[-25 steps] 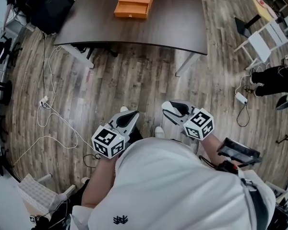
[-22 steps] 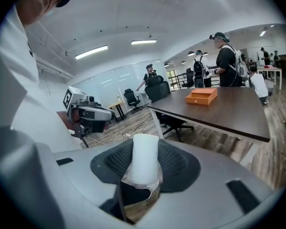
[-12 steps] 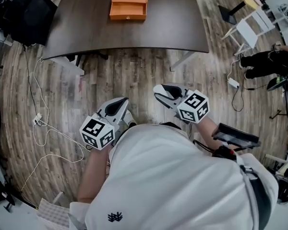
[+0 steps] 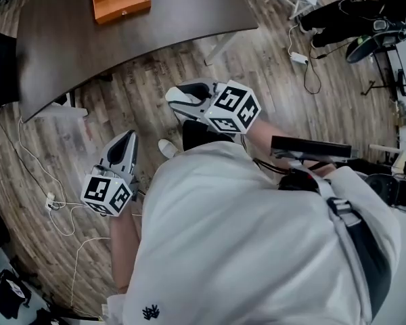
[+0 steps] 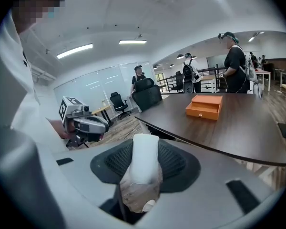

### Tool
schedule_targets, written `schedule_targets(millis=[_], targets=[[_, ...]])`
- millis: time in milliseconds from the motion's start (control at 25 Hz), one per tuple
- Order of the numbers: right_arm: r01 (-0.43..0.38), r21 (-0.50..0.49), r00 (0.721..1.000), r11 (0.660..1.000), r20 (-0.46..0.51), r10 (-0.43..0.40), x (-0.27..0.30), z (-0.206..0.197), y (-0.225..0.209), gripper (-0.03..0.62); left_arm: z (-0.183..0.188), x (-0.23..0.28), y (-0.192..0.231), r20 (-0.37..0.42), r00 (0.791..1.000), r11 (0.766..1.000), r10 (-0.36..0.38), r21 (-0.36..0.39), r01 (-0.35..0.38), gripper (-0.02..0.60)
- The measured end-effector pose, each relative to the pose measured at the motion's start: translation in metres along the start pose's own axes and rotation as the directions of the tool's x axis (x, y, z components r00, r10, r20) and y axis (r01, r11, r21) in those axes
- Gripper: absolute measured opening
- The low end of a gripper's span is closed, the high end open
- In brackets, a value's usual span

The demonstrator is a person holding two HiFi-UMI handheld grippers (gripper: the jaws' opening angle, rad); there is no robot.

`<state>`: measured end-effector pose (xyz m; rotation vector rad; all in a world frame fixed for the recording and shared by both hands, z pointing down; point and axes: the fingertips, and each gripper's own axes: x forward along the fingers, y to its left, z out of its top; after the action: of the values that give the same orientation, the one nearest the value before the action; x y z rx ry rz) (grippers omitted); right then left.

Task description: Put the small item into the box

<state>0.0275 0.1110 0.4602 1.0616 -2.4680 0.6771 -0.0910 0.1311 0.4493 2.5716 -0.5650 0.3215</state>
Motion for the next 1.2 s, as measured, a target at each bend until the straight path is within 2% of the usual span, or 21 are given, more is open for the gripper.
schedule_targets(millis=[320,600,840,1200], targets=[[0.004,0.029,1.0,1.0,0.013,-0.005,0.027,0.024,-0.062,0.16,0.029,0.038,0.04,-0.025,1.0,1.0,0.017,0.002,-0.017,0.003],[-0.003,0.005,1.0,1.0,0.022,0.003,0.067,0.082,-0.151,0.16,0.084,0.081,0.095,-0.025,0.997,0.997,0.079,-0.005,-0.079,0.003],[-0.022,-0.009,1.0,1.0,0.018,0.022,0.099,0.118,-0.226,0.16,0.132,0.129,0.125,-0.026,0.992,0.993,0.121,-0.005,-0.121,0.003],[-0.044,-0.015,0.999,0.999,0.002,0.044,0.16,0.149,-0.309,0.16,0.152,0.164,0.165,-0.061,0.978,0.978,0.198,-0.046,-0.201,0.003]])
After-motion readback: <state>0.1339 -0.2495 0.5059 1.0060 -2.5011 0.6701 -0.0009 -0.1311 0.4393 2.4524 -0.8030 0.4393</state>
